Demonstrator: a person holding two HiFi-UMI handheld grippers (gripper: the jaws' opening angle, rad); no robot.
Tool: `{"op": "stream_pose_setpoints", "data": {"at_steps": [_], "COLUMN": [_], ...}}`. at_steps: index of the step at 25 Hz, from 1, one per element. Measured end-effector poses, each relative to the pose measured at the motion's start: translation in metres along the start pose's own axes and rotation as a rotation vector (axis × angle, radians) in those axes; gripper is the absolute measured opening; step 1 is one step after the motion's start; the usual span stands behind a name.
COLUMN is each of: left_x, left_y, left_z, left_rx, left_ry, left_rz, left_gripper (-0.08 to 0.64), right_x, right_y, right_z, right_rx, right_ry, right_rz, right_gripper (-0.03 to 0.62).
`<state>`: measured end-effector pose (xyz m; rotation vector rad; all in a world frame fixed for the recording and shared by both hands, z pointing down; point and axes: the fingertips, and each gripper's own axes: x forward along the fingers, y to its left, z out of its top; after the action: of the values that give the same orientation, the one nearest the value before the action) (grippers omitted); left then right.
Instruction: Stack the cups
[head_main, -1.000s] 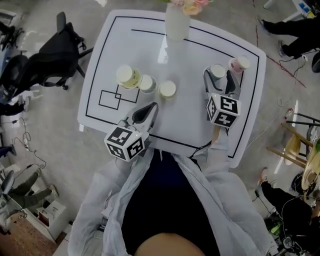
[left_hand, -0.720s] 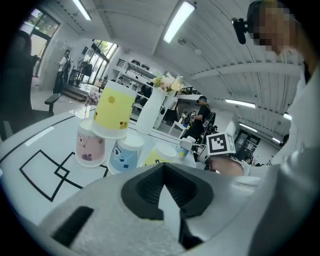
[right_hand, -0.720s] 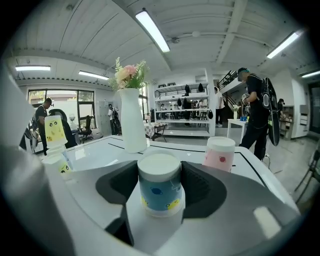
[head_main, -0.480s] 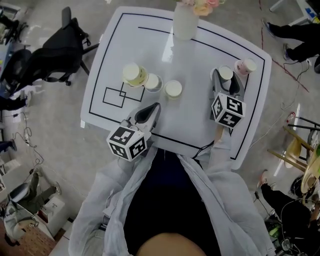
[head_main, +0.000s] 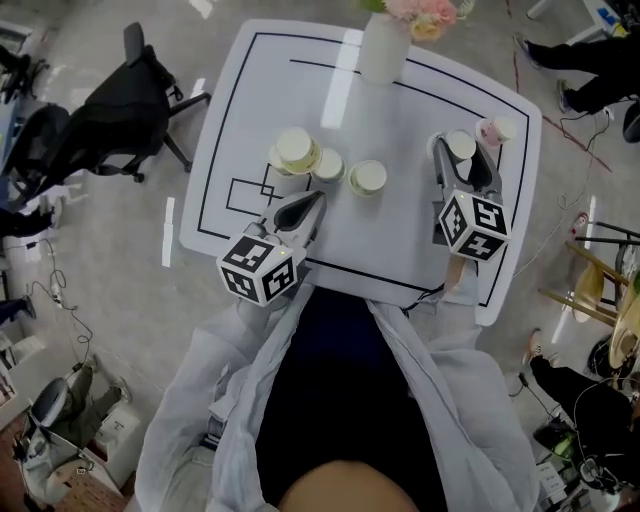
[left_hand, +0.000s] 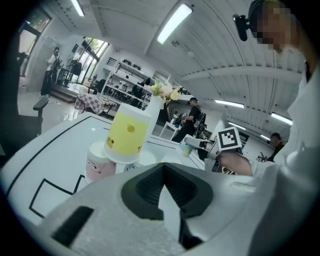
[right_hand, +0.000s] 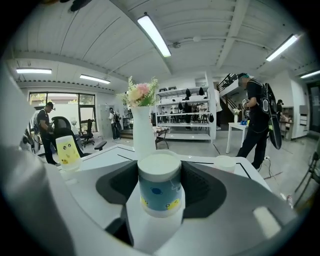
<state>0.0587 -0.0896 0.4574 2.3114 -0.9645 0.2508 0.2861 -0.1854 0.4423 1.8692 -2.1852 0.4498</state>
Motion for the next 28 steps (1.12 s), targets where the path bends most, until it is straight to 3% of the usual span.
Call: {"op": "stream_pose_setpoints", "data": {"at_steps": [15, 28], "left_x": [-0.040, -0.076], "left_y": [0.028, 0.058], "left_z": [0.027, 0.025], "left_rx": [0.016, -0.005], "left_ry": [-0.088, -0.138], "left_rz": [-0.001, 0.075], "left_gripper": [-0.003, -0.003], "right_x": [-0.033, -0.027], "right_y": [0.098, 0.177], "right_z": [0.056, 0.044], "right_rx": [-0.081, -0.149], "right_ry": [-0.048, 0.007], "right_rz": [0.172, 0.303], "right_gripper": [0.275, 0.275]}}
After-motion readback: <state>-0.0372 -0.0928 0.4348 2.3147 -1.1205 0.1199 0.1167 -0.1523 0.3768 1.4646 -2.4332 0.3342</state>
